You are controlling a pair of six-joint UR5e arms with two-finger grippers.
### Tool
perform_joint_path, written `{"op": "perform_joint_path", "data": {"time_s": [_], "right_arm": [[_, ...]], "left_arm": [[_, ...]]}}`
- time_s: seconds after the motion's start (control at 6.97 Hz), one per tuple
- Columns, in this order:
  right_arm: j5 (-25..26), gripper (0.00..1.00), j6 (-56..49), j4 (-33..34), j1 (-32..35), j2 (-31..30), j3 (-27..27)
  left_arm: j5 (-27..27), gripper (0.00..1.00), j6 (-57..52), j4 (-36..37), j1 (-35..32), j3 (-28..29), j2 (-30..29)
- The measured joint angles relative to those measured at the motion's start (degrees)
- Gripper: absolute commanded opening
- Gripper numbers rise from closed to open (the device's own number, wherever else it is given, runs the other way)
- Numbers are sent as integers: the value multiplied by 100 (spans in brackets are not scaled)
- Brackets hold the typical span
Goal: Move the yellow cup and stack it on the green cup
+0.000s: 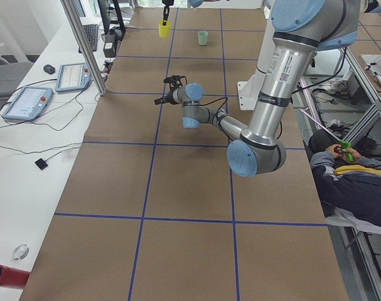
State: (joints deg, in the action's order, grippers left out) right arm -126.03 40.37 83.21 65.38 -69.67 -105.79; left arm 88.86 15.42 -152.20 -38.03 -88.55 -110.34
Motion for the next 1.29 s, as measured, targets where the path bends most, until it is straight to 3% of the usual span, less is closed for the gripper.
{"op": "perform_joint_path", "data": {"time_s": [0.72,1.29], "right_arm": [[-332,0,-1242,-5,830,-834,12],[-617,0,-2155,-10,1267,-1414,5]], "left_arm": [[239,100,-265,3209,-1140,-51,111],[1414,100,-2083,5052,-2831,6,132]]}}
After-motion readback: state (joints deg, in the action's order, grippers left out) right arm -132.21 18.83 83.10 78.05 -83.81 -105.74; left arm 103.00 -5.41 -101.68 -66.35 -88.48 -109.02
